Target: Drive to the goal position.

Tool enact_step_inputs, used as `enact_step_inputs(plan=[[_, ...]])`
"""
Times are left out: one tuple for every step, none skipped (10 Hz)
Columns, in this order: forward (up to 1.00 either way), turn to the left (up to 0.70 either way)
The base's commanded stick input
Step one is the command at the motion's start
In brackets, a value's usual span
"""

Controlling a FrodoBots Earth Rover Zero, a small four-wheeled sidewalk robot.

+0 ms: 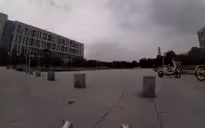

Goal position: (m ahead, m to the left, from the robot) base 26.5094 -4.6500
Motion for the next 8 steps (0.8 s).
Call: enact_step_inputs(plan=[[0.70, -0.26], [0.70, -0.18], [0.70, 0.00], [0.70, 0.00], [0.70, 0.00], [0.70, 0.00], [0.70, 0.00], [0.70, 0.00]])
